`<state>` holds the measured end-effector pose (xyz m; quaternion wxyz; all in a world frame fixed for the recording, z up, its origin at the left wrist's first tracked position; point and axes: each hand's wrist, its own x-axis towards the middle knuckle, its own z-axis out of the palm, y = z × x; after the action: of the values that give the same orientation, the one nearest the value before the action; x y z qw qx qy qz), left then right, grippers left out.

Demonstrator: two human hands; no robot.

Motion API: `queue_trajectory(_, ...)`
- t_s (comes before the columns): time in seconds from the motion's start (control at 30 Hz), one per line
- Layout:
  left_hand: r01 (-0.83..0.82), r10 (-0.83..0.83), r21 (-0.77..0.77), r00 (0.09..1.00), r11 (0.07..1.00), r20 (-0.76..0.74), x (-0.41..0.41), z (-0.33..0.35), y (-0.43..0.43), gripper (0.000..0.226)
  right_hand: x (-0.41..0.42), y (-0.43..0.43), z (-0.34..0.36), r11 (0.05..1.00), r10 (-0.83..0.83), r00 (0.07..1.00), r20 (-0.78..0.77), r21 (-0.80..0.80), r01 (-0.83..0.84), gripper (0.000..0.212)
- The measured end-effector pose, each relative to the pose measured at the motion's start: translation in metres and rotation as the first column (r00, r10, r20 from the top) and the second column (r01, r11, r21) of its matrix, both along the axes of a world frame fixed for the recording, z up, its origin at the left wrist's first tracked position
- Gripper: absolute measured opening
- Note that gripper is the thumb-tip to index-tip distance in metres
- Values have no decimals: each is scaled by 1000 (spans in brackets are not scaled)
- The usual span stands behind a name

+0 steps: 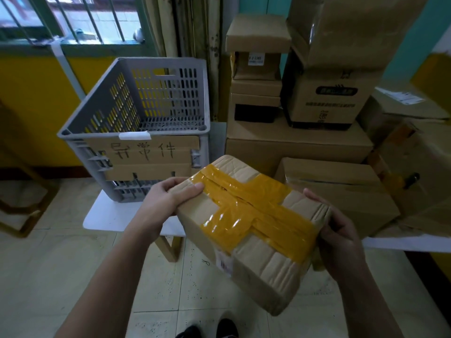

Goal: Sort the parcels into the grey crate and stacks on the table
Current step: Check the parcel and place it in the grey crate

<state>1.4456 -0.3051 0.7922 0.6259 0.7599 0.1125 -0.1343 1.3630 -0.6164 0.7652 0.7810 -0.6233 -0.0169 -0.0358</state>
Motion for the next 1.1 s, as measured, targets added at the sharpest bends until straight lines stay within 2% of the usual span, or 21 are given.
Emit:
queue_trajectory(0.03,48,-48,26,999,999,-4,0,3,4,76,0,-3,0,1000,-7,1000,-7,-3,7,58)
queue_trajectory(0.13,164,-158,80,985,983,-75,-3,11,9,94,3,-4,6,995,-47,998,-50,-95,43,41)
queue_trajectory(0.17,181,-171,114,981,977,-93,-4,12,8,94,4,-2,7,989,-57,997,-56,-138,49,41)
queue_trajectory(0.3,120,-100,225,990,967,-98,-9,18,9,58,10,14,7,973,-159,972,-170,-194,126,53)
queue_trajectory(0.43,101,-78,287,993,953,-92,-14,30,20,64,14,22,7,906,-281,951,-127,-360,220,38)
queue_trajectory(0.57,1,2,294,1000,956,-9,-21,35,24,62,14,36,8,953,-219,960,-177,-251,171,34)
queue_trajectory(0.73,-72,63,294,997,953,40,-30,39,30,62,14,51,9,941,-219,965,-144,-292,170,46)
queue_trajectory(0.87,-108,74,312,990,944,120,-37,47,29,70,18,61,24,966,-208,946,-247,-204,159,39)
queue_trajectory(0.9,-120,76,333,987,935,142,-38,50,28,70,19,63,29,969,-189,950,-249,-201,141,45)
queue_trajectory(1.0,-135,80,347,982,928,169,-43,59,27,75,22,70,43,958,-115,968,-223,-284,48,81)
queue_trajectory(1.1,-102,60,354,990,930,130,-46,72,26,86,30,75,57,906,-63,985,-161,-424,-12,91)
